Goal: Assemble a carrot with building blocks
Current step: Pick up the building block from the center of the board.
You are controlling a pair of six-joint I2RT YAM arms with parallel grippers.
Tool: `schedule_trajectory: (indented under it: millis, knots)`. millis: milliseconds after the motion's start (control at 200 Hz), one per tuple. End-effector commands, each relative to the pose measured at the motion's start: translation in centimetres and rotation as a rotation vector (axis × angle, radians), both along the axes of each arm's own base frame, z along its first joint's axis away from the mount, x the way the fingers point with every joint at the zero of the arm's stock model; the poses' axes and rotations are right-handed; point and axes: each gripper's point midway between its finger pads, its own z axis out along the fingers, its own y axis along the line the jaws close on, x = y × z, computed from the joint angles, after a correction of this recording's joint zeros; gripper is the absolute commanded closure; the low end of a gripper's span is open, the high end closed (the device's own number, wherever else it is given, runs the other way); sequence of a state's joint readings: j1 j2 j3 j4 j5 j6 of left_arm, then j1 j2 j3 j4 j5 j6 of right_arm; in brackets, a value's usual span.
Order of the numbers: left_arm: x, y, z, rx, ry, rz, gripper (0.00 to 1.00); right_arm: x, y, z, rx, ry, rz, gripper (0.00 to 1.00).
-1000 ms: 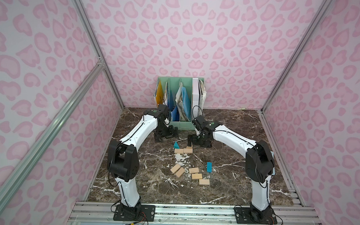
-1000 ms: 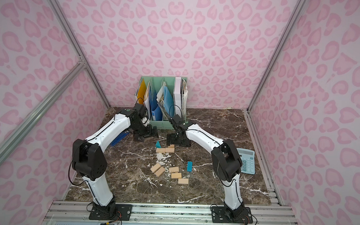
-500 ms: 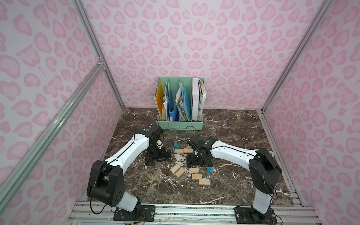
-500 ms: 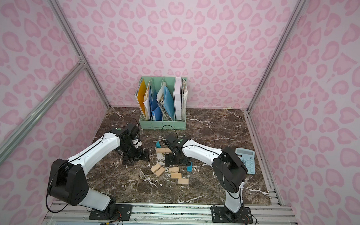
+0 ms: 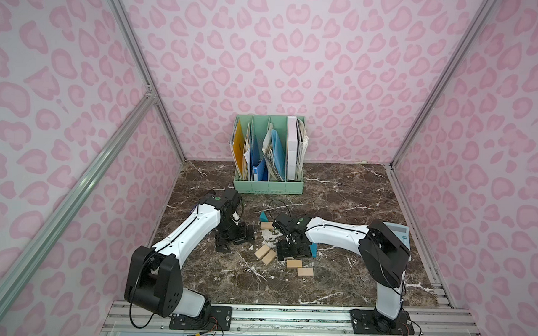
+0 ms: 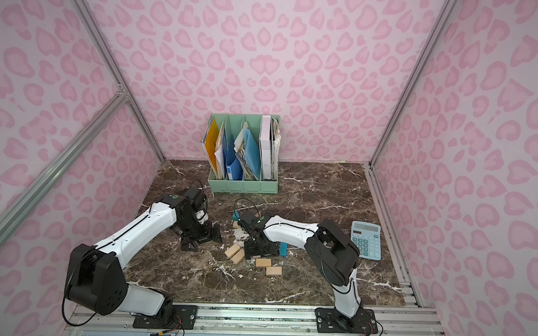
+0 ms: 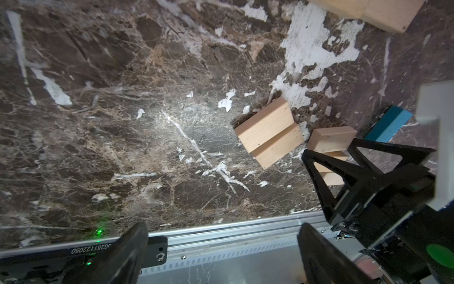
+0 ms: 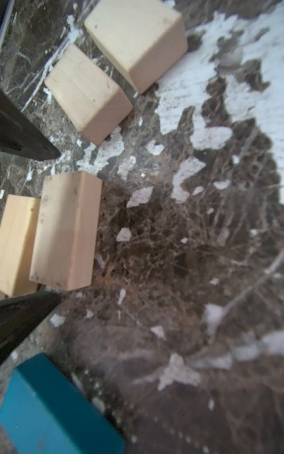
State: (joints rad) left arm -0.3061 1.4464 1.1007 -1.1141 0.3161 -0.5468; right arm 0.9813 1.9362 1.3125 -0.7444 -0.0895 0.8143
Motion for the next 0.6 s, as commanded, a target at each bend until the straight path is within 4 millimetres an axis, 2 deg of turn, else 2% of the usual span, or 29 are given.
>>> schedule_trajectory:
  millis: [0, 130, 230, 315, 345, 410, 595]
  knots:
    - [-0.3, 0.2, -0.1, 0.008, 0.011, 0.004, 0.03, 0.9, -0.1, -0.2, -0.011, -0.034, -0.003, 0.17]
    - [-0.3, -0.1, -0.3, -0.004, 0.021, 0.004, 0.03, 1.3, -0.1, -0.6, -0.012, -0.032, -0.001, 0.28]
    - [0.0, -0.1, -0.1, -0.005, 0.014, -0.003, 0.03, 1.6, 0.0, -0.3, -0.015, -0.037, 0.002, 0.51]
    - [0.3, -0.2, -0.1, -0.002, 0.011, -0.011, 0.03, 2.0, 0.0, 0.0, -0.010, -0.039, -0.001, 0.64]
    - [0.3, -0.2, -0.1, -0.001, 0.013, -0.013, 0.03, 2.8, 0.7, 0.9, 0.011, -0.057, -0.002, 0.66]
    - [0.5, -0.4, -0.5, -0.007, 0.023, -0.015, 0.03, 3.6, 1.0, 1.5, 0.022, -0.067, -0.008, 0.66]
    - [1.1, -0.9, -1.4, -0.021, 0.039, -0.022, 0.03, 7.2, 1.1, 2.2, 0.050, -0.093, -0.040, 0.66]
